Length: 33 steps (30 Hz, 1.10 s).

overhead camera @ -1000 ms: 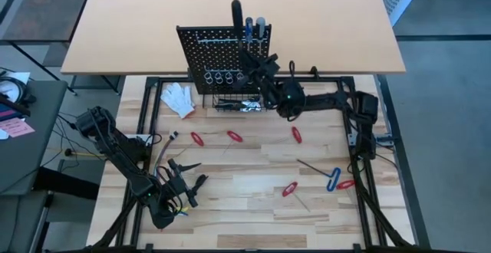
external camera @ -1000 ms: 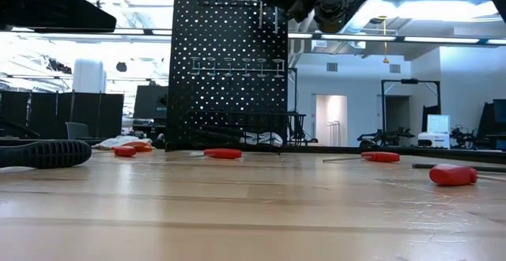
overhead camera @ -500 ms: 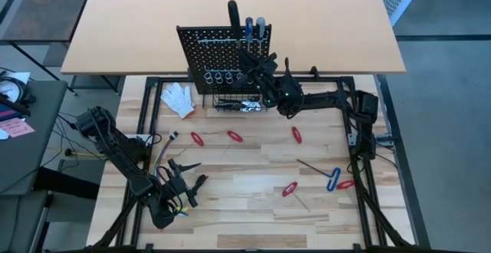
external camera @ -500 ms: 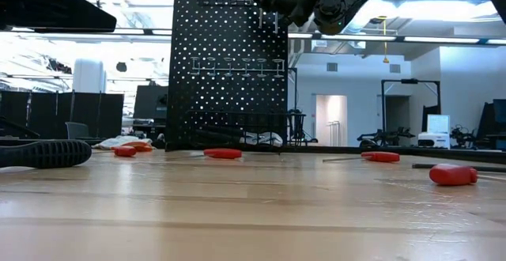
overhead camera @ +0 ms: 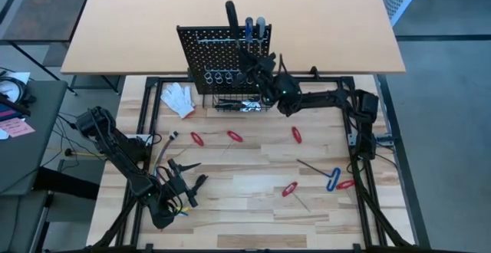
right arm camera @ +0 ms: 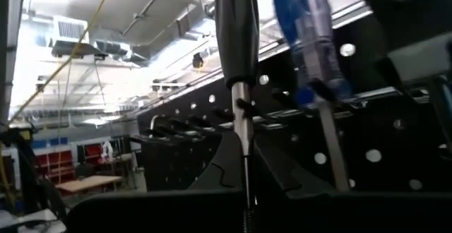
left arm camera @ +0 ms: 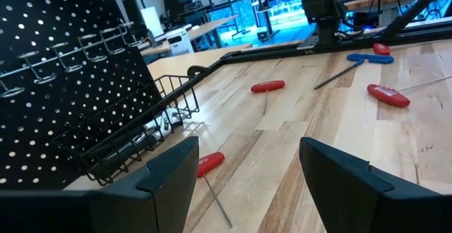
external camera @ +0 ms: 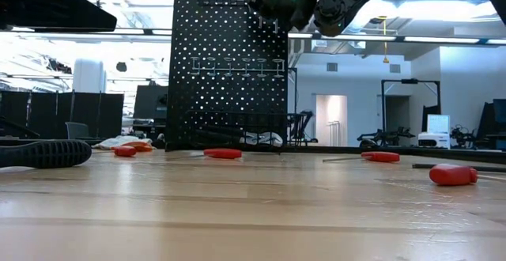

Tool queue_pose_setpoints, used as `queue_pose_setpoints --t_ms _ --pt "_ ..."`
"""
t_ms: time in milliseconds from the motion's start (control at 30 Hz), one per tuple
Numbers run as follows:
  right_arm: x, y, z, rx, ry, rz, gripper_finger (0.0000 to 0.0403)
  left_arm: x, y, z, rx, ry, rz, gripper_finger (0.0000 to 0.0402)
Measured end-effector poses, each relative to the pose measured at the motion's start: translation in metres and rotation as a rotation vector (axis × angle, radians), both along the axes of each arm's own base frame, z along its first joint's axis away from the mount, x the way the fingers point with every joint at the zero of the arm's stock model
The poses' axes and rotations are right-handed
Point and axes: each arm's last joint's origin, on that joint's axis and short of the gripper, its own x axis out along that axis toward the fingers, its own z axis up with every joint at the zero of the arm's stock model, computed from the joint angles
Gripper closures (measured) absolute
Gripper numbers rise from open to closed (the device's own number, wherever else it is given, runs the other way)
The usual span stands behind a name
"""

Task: Hang tools onto peg board
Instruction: Hang the black screwdriver on the black pegboard

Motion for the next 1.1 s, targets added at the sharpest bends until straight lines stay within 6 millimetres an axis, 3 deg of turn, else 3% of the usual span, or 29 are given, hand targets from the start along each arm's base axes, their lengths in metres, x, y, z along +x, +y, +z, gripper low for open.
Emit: queue_pose_setpoints --t_ms 400,567,700,833,1100 --pt "0.004 -0.009 -0.011 0.054 0.134 -0.01 0.0383 0.0 0.0 0.0 0.001 0.0 0.001 0.016" --pt "0.005 -0.015 -0.017 0.069 0.253 -0.034 0.034 0.0 0.0 0.0 0.002 0.0 0.0 0.016" --pt "0.007 -0.021 -0.036 0.109 0.387 -0.044 0.0291 0.0 0.0 0.0 0.001 -0.001 0.001 0.016" --pt "0.006 -0.021 -0.035 0.112 0.431 -0.043 0.0244 0.0 0.0 0.0 -0.001 -0.001 0.0 0.016" --pt "0.014 -0.003 -0.042 0.043 0.603 -0.051 0.0204 0.0 0.0 0.0 -0.012 0.001 -0.007 0.016"
